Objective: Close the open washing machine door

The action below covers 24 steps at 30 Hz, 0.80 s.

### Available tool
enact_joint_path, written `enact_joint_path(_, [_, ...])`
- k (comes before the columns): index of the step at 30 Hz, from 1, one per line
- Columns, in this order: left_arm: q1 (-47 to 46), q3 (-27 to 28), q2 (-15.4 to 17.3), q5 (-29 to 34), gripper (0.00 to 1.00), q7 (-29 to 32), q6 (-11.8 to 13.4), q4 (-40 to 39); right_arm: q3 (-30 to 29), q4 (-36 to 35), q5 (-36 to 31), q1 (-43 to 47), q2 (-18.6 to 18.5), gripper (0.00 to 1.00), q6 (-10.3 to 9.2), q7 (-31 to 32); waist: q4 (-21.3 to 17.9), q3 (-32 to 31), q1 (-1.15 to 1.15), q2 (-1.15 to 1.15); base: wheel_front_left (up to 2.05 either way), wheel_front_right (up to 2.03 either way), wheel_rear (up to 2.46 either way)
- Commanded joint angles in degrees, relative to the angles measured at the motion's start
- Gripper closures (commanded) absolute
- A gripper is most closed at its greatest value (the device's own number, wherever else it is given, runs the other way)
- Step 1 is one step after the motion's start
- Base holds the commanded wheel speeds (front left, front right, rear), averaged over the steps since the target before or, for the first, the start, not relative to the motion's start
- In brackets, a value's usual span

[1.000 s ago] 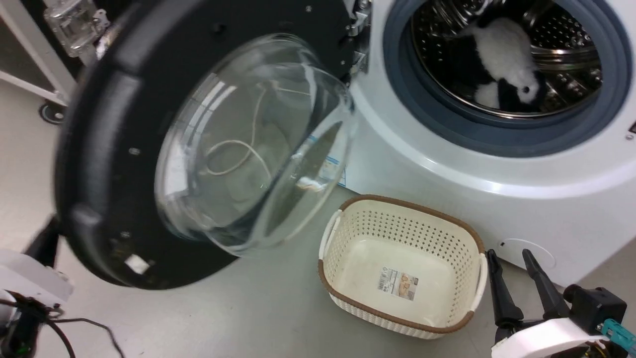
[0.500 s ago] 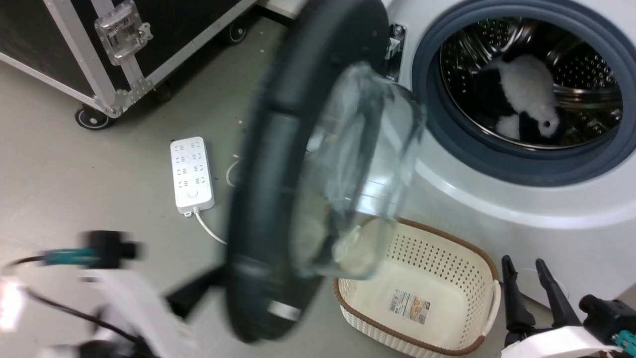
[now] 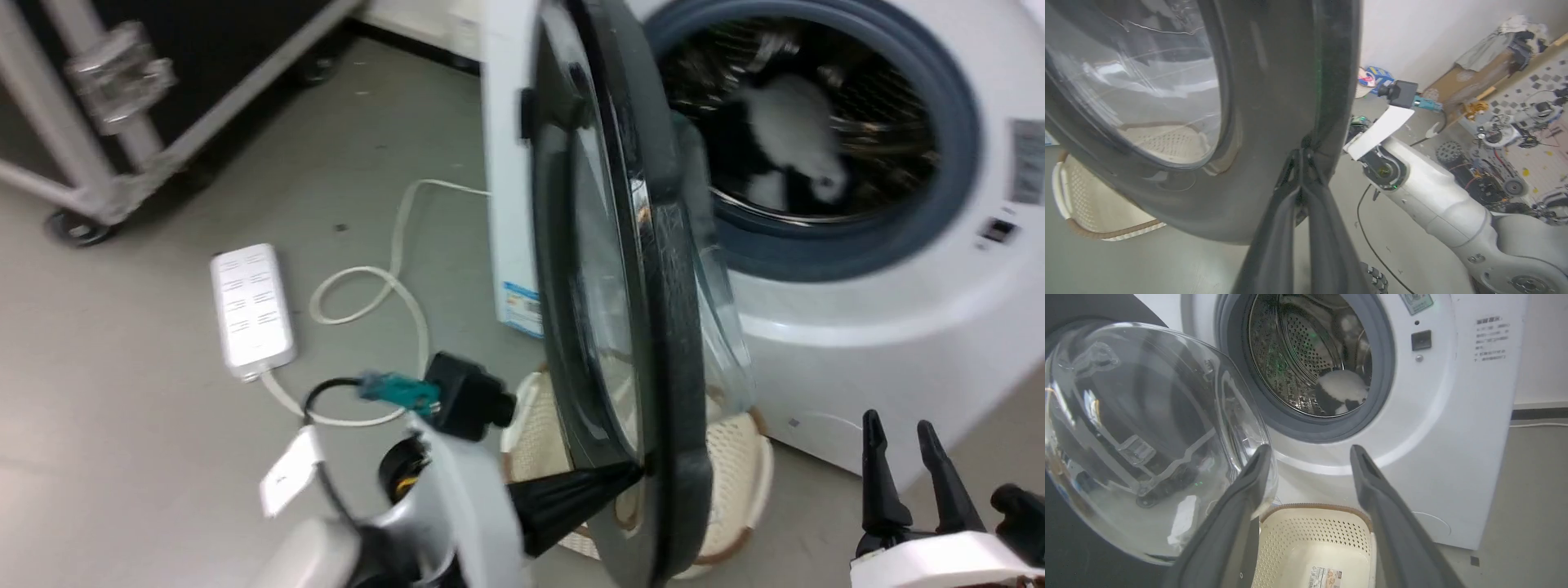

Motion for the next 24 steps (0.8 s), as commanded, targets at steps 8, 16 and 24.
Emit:
enact_joint_path(8, [-19.58, -11.93, -1.7, 2.87, 1.0, -17.89, -0.26, 16.9, -0.16, -0.55, 0.98, -1.89, -0.04, 0.0, 0.06, -0.47, -16.74, 3.61, 0.0, 0.0, 0.0, 0.0, 0.0])
enact_joint_path(16, [-28.65, -11.34, -0.24, 1.47, 1.0, -33.04, -0.26, 22.6, 0.03, -0.66, 1.54, -1.9, -0.04, 0.0, 0.06, -0.47, -19.61, 2.72, 0.0, 0.0, 0.0, 0.0, 0.0])
enact_joint_path(24, [-31.18, -3.35, 8.77, 17.24, 1.0, -50.71, 7.4, 25.45, 0.83, -1.03, 1.47, -1.26, -0.04, 0.0, 0.06, -0.48, -17.98, 0.99, 0.0, 0.0, 0.0, 0.0, 0.0])
